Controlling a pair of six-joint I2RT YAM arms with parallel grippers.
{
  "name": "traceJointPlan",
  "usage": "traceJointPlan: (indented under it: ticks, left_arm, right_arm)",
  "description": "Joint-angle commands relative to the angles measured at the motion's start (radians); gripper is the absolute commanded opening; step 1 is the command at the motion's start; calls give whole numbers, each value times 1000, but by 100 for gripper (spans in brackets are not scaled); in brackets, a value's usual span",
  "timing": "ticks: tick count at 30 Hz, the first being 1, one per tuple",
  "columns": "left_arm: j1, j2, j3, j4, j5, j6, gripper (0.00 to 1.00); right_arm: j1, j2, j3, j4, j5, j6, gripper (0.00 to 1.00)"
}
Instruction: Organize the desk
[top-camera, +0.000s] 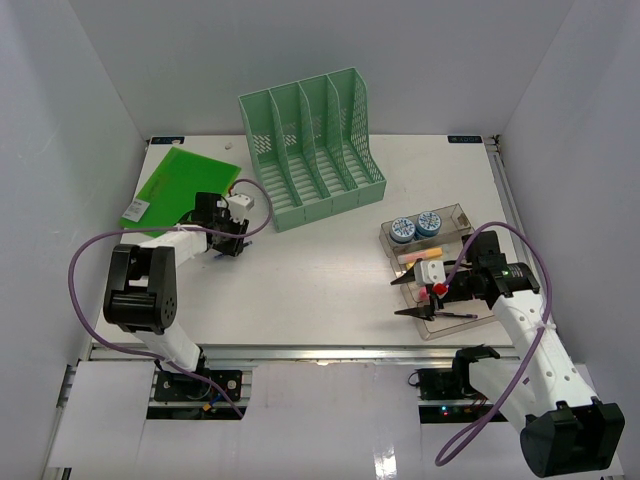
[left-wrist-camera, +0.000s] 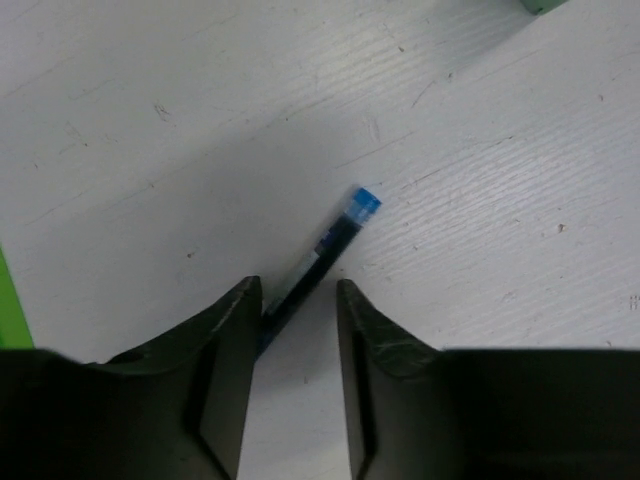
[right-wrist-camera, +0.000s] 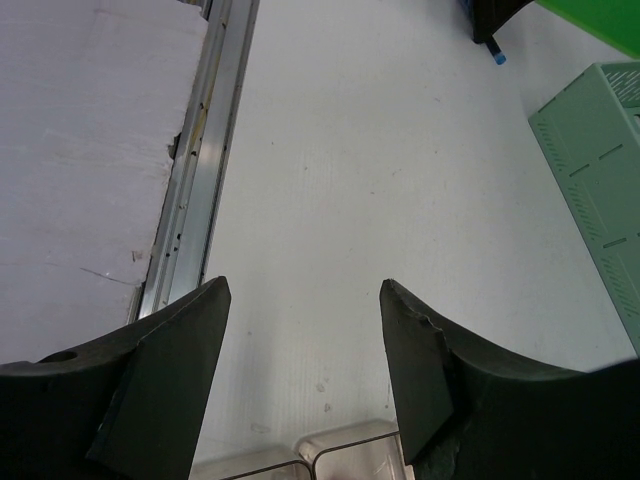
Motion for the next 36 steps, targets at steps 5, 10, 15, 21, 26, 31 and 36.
traceJointPlan:
  ticks: [5,10,15,21,26,31,36]
  left_arm:
    - [0,35,-1,-36,44,-34,27]
    - [0,25,0,-46,19,-102,14]
    - [0,-38,-20,-55,110,-247,2]
    - [0,-283,-157,70,361,-487,0]
    - [-47,-577,-365,405,521,-858,0]
    - [-278,-749,-516,796,375,-1130,0]
    - [-534,-644,-490,988,151,-1181,0]
  right_arm:
    - [-16,-9,-5,12,-39,10,68]
    - [-19,-5,-4,16,-38,18,68]
    - [-20,5,-14,115,-39,166,70]
    - [-10,30,18,266,46,508,77]
    - [59,133,120,331,103,806,73]
    - [155,196,125,539,132,1184,71]
    - [190,187,114,803,209,1544,75]
